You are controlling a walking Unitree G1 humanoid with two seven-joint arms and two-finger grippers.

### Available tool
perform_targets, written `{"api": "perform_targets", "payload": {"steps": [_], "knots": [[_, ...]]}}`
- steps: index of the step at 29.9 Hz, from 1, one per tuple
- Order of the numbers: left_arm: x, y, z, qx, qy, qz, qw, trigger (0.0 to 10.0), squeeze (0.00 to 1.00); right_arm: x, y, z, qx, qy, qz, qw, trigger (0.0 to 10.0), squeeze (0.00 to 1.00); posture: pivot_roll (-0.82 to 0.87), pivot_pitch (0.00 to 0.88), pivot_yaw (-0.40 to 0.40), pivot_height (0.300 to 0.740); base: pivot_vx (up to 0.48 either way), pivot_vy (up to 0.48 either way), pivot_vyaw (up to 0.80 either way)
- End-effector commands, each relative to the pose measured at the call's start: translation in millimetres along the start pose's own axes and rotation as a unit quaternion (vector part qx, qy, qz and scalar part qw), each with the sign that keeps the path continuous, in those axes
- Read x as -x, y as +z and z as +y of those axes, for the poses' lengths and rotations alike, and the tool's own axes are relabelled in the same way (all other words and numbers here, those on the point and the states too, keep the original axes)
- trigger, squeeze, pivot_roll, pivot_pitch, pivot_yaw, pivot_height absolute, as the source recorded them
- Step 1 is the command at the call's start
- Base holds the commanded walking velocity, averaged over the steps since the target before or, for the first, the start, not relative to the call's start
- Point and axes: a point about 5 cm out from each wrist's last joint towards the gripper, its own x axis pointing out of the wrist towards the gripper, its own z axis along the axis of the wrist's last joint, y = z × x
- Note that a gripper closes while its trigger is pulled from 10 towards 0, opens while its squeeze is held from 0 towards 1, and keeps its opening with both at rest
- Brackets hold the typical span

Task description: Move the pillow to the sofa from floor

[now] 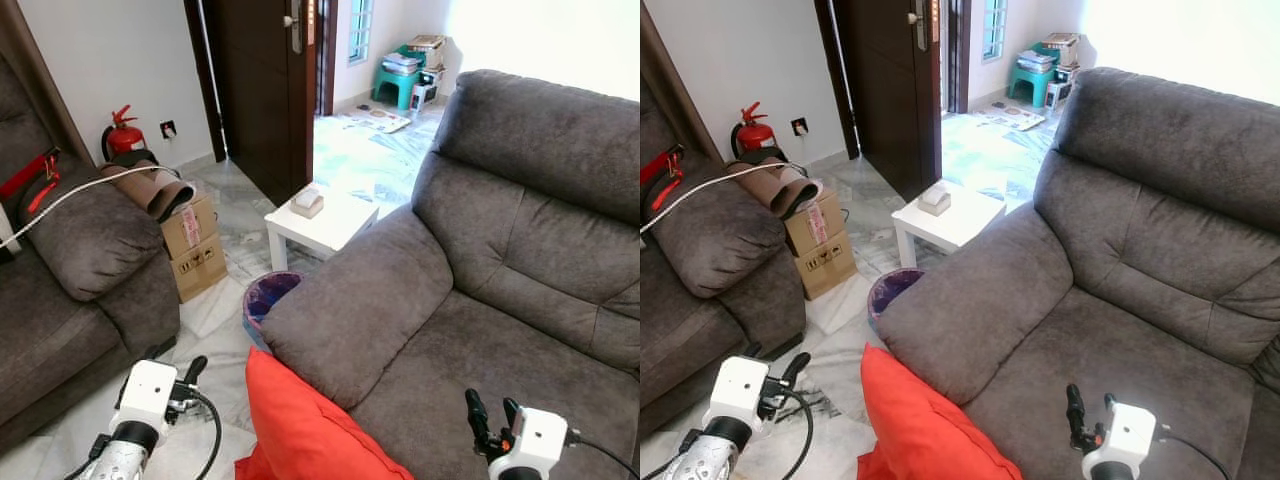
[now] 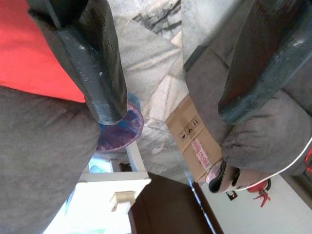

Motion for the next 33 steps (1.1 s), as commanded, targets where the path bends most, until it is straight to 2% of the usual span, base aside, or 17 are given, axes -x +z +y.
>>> {"api": "perform_targets", "payload": {"steps": [1, 4, 10, 16, 27, 33], "knots": [[-0.9, 3.6, 2.7, 0.0, 0.0, -0.004, 1.0, 10.0, 0.0, 1.0, -1.8, -1.2, -0.002, -0.001, 0.004, 1.0, 10.0, 0.0, 0.12, 0.074, 0.015, 0.705, 0.0, 0.0, 0.0], [-0.1, 2.6, 1.6, -0.001, -0.001, -0.002, 1.0, 10.0, 0.0, 1.6, -5.4, -0.5, 0.027, 0.0, 0.02, 0.999, 10.0, 0.0, 0.12, 0.079, 0.012, 0.705, 0.0, 0.0, 0.0], [-0.1, 2.4, -0.9, 0.001, -0.003, -0.001, 1.0, 10.0, 0.0, -1.3, -6.7, 3.6, 0.022, 0.0, 0.031, 0.999, 10.0, 0.0, 0.13, 0.077, 0.009, 0.705, 0.0, 0.0, 0.0], [-2.7, 4.5, -2.0, 0.001, -0.006, -0.004, 1.0, 10.0, 0.0, -5.0, -2.8, 8.1, 0.022, 0.008, 0.021, 1.0, 10.0, 0.0, 0.12, 0.073, 0.007, 0.675, 0.0, 0.0, 0.0], [-3.4, 6.1, -4.1, 0.001, -0.01, -0.006, 1.0, 10.0, 0.0, -5.8, -5.5, 11.4, 0.03, 0.015, 0.035, 0.999, 10.0, 0.0, 0.12, 0.08, 0.004, 0.675, 0.0, 0.0, 0.0], [-3.0, 5.3, -4.6, 0.003, -0.009, -0.004, 1.0, 10.0, 0.0, -6.0, -2.0, 12.8, 0.017, 0.021, 0.015, 1.0, 10.0, 0.0, 0.12, 0.081, 0.003, 0.635, 0.0, 0.0, 0.0]]}}
